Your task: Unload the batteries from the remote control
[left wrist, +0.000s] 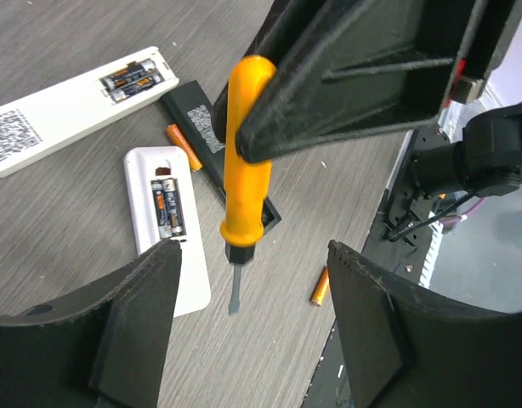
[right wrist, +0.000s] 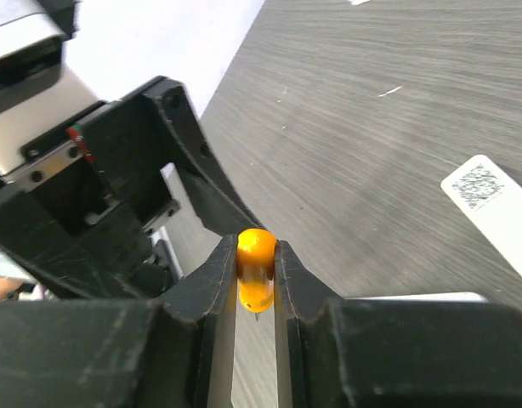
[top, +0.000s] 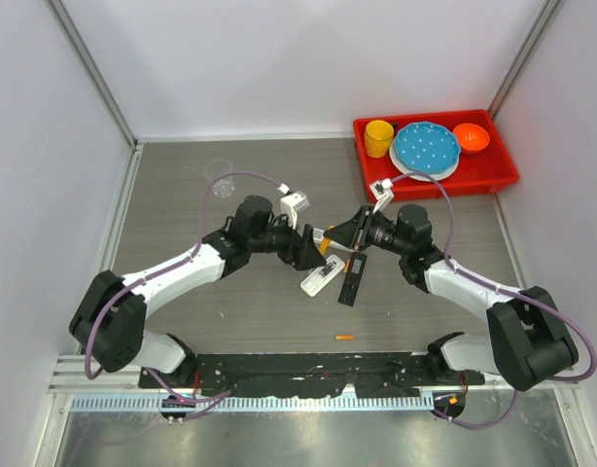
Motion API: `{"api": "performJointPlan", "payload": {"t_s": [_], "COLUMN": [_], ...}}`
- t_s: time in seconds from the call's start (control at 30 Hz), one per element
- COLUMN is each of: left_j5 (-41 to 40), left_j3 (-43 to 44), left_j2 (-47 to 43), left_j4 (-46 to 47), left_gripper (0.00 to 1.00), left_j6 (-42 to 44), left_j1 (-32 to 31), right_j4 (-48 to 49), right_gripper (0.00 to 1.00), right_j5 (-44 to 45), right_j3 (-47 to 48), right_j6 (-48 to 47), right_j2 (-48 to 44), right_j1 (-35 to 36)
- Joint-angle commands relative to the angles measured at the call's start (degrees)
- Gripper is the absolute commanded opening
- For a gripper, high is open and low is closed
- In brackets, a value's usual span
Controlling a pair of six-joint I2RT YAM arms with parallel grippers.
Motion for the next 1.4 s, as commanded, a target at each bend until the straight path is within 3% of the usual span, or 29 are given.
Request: {"api": "performJointPlan", "payload": {"t_s": [0.0,0.27,0.5,0.63,0.87,1.07,1.17,1.37], "left_j5": [-4.68,-19.51,-33.94,-37.21,-41.08,-43.27,-43.98,-43.81], "left_j3": [-3.01,-7.85,-6.89,-6.97,-8.99,-7.86,-6.98,-8.29], "left_j2": [-4.84,-5.38,0.33,5.07,10.26,12.72,14.13,14.14], "left_j4": [0.16,-2.22,-3.45,-0.48,4.9,4.11,2.97,3.32], "left_gripper": [0.75,0.82,0.85,0.84,0.75,0.63,0.49,0.41], "left_j6": [1.72,3.65,5.94,5.94,5.5,7.17,8.05,7.61], "left_j1": [0.4,-2.41,-11.98,-14.98,-18.05,-19.29,-19.9,-20.43], "right_j4": [-3.73,-10.5,-14.72,-14.9,-14.64,-13.32,-10.96,-8.76], "right_gripper": [0.01,0.01,0.01,0.01,0.01,0.01,0.01,0.01], "right_j5": [6.44,16.46,21.39,21.74,22.18,23.32,24.55,25.87], "right_j3": [2.13,3.18,3.71,3.54,3.19,3.19,2.13,1.34], "right_j6": [-5.74,-10.67,-11.73,-11.64,-11.55,-11.81,-11.64,-12.95], "right_j2": [-2.94,-5.31,-6.28,-6.02,-5.84,-4.87,-4.61,-3.29], "right_j1": [0.15,0.07,-0.9,-1.25,-1.51,-1.6,-1.6,-1.6]}}
